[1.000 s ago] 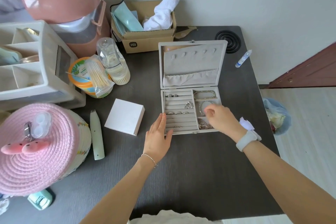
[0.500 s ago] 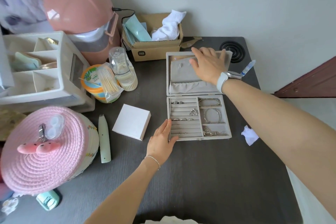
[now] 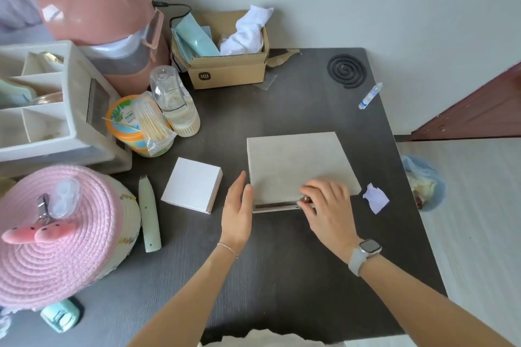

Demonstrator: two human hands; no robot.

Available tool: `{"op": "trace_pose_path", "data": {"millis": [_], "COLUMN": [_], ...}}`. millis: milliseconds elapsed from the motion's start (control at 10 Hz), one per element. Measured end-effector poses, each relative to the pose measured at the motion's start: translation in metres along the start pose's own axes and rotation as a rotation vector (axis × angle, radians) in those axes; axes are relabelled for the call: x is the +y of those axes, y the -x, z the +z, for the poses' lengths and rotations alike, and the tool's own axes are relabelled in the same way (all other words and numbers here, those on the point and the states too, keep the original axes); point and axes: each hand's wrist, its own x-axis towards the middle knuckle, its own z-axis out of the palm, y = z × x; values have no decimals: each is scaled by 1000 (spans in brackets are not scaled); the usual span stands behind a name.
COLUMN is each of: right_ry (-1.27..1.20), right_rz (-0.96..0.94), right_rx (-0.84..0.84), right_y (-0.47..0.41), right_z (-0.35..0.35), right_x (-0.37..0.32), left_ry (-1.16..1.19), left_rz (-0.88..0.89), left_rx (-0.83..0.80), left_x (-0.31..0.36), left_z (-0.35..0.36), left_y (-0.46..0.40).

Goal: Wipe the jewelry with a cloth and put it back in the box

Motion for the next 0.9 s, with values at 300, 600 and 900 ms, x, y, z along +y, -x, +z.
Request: {"op": "trace_pose_path", "data": {"millis": [300,600,900], "right_ry": [179,440,-141], "right_rz": [-39,-94,109], "right_rx": [-179,-433,-231], "right_y": [49,64,37], "right_z": [22,23,-15], "right_x": [0,3,-6], "left_ry": [-422,-438,-483], "left_rz": [130,88,50], "left_rx": [-26,-48,-75], "left_x": [-13,-12,-11], "left_z": [7,5,6], "left_y": [4,5,6]}}
